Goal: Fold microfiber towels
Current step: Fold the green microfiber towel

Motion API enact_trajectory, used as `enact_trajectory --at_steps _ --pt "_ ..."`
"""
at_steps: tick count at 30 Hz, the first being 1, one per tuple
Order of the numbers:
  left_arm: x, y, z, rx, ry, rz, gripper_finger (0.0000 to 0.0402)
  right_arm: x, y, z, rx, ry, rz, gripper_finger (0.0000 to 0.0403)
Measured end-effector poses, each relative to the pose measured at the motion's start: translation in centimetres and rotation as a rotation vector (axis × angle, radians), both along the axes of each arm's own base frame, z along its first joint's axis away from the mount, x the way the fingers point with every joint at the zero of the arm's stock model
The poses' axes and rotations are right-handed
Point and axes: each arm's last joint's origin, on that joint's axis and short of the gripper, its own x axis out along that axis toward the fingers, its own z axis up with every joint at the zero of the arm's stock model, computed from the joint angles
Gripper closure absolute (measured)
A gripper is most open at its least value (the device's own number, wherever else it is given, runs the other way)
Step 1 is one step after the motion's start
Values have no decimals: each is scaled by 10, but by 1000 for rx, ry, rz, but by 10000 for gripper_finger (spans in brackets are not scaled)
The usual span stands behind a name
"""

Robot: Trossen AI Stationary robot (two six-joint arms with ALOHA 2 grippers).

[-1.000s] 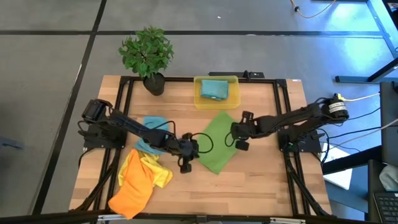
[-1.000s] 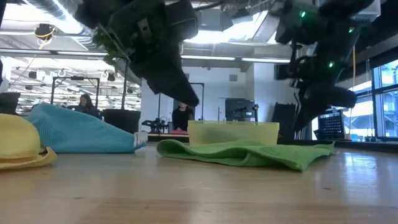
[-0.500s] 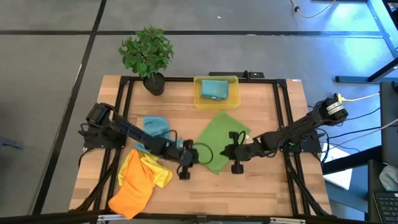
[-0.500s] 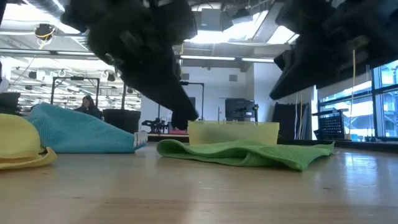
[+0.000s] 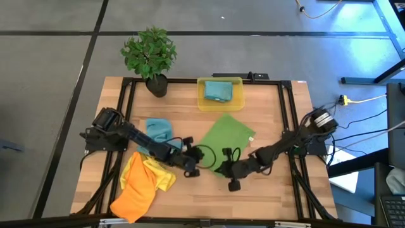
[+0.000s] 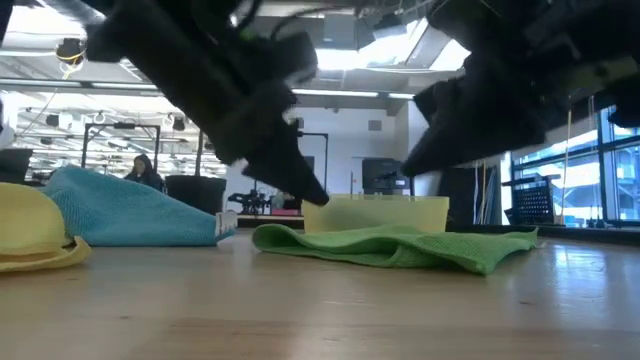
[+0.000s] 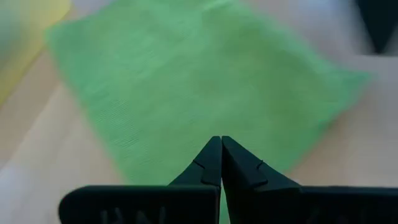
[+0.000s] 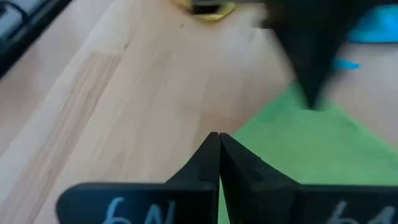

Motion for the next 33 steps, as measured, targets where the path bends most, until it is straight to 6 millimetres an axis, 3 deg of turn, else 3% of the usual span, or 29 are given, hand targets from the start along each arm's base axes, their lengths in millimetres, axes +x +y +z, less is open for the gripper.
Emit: enact_trajectory --at_steps 6,11,18,33 --pt "0 20 -7 -72 87 54 401 16 14 -16 -91 75 -90 395" --pt "1 24 -7 -111 95 49 401 38 25 -12 -96 38 -90 395" --pt "0 23 -8 -138 114 36 401 54 34 -25 -212 202 -93 395" --pt "-1 26 -10 -176 147 40 402 38 28 -29 -261 368 -235 395"
